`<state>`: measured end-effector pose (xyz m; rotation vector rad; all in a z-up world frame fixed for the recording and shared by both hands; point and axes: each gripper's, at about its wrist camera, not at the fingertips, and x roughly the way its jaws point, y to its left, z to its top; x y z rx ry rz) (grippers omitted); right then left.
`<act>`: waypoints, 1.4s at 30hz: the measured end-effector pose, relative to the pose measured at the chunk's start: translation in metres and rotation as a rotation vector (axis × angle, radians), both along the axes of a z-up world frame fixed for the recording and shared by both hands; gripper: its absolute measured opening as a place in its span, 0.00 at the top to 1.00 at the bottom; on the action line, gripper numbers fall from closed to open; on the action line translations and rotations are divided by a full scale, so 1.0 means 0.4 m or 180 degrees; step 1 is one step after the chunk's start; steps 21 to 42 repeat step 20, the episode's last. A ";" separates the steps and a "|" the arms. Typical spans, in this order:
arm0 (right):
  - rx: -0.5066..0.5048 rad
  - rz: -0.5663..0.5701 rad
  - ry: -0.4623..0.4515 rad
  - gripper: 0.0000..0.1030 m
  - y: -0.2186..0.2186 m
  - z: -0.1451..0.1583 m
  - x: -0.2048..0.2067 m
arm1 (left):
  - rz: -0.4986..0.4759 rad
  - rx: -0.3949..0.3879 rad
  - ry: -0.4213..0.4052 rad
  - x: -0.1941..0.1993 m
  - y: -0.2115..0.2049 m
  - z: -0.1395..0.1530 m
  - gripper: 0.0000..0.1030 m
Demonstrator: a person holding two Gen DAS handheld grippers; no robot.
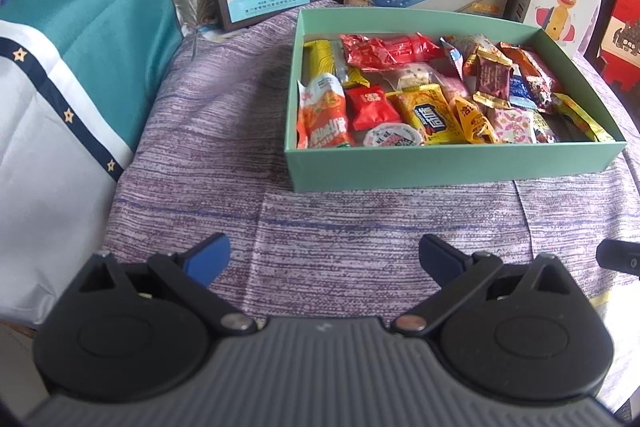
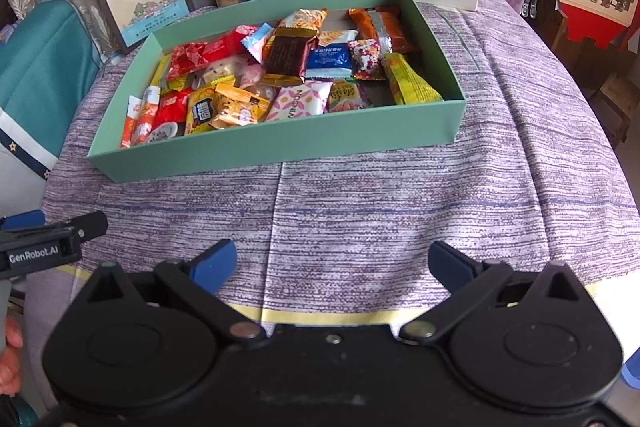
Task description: Organize snacks
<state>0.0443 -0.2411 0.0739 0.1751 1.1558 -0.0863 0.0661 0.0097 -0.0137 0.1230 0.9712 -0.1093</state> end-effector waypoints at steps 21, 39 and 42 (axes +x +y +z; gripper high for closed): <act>-0.0136 0.0002 -0.0028 0.00 0.005 0.017 0.001 | -0.0043 0.0048 -0.0069 0.001 0.002 0.026 0.00; -0.0136 0.0002 -0.0028 0.00 0.005 0.017 0.001 | -0.0043 0.0048 -0.0069 0.001 0.002 0.026 0.00; -0.0136 0.0002 -0.0028 0.00 0.005 0.017 0.001 | -0.0043 0.0048 -0.0069 0.001 0.002 0.026 0.00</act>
